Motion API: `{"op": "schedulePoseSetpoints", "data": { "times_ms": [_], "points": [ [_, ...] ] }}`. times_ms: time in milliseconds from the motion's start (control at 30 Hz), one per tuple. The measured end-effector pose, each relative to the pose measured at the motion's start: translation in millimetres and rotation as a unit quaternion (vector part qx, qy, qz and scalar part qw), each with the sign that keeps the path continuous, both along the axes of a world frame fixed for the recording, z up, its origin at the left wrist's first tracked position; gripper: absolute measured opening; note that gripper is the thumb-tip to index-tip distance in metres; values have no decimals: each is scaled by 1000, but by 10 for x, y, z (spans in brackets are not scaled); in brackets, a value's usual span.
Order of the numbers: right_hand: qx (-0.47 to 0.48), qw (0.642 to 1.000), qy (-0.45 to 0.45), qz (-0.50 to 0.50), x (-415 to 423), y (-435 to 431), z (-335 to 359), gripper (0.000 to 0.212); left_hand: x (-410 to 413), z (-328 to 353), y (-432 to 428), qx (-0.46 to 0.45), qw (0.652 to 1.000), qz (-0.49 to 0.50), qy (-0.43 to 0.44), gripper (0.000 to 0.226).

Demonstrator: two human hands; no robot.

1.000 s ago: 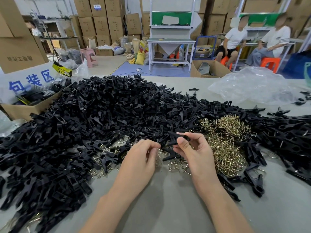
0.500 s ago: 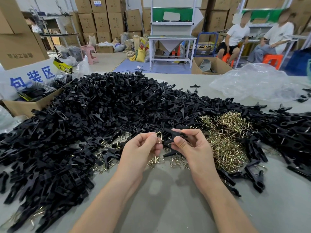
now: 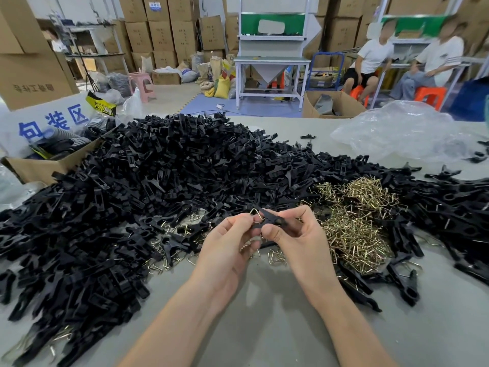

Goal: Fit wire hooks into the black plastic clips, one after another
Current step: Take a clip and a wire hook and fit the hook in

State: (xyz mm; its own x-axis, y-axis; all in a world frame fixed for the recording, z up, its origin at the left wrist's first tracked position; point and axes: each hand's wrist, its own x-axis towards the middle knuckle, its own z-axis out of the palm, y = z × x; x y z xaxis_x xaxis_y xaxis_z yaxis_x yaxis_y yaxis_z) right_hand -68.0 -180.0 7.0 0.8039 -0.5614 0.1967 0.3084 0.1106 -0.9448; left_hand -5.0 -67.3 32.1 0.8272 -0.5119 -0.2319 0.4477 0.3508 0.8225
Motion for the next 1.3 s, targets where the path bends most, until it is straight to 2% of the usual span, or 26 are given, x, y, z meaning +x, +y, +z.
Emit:
{"op": "schedulePoseSetpoints", "data": {
  "times_ms": [267, 433, 533, 600, 667, 733, 867, 1033, 1300],
  "points": [
    [-5, 1000, 3, -2, -7, 21, 26, 44, -32, -58, -41, -47, 998, 1, 32, 12],
    [-2, 1000, -10, -12, -14, 29, 35, 36, -63, -64, -67, -55, 998, 2, 21, 25],
    [-18, 1000, 1, -21, -12, 24, 7, 32, -45, -76, -52, 32, 998, 10, -49, 24],
    [-47, 999, 11, -21, -9, 31, -8, 32, -24, -108, -20, 144, 974, 8, -174, 24],
    [-72, 997, 11, -19, -10, 46, -11, 34, -16, -107, 16, 203, 945, -3, -256, 21],
    [-84, 996, 7, -20, -14, 57, 1, 33, 7, -87, 46, 196, 950, 0, -243, 20],
    [-102, 994, 14, -37, -21, 59, 15, 31, 69, -55, 81, 124, 980, -6, -155, 18],
    [-131, 990, 29, -44, -29, 51, 32, 32, 63, -111, 75, 132, 980, -15, -151, 21],
    [-125, 991, 21, -37, -29, 23, 23, 33, 70, -104, 68, 136, 976, -25, -166, 20]
  ]
}}
